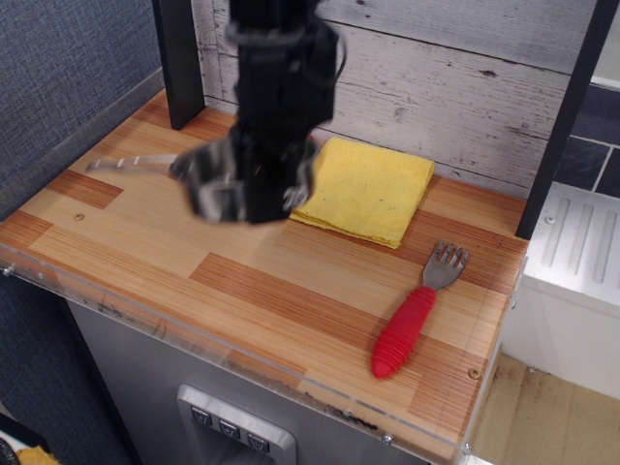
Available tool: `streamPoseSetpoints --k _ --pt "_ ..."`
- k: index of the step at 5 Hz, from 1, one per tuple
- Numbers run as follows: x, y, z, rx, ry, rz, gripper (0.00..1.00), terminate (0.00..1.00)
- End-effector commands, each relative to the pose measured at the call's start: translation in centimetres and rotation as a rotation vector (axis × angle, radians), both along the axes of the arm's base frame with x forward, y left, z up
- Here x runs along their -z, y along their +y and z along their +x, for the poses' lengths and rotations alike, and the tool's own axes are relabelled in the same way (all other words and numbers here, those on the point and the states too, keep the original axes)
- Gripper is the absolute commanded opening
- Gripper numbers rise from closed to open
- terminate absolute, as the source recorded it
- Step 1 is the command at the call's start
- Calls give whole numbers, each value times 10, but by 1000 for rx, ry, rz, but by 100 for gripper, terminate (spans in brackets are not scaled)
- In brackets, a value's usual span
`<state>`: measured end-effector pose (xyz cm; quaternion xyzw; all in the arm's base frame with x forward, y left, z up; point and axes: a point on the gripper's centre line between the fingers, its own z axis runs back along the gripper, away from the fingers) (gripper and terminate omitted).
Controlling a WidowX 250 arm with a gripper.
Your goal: Move pot to left of red spatula, so it touches the spatula.
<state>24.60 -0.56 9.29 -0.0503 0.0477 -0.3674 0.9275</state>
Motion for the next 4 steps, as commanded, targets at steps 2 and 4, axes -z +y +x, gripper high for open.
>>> streamPoseSetpoints --k 2,4 --pt "49 -45 -7 256 77 -29 0 0" --pt "50 -57 -15 275 66 -30 100 0"
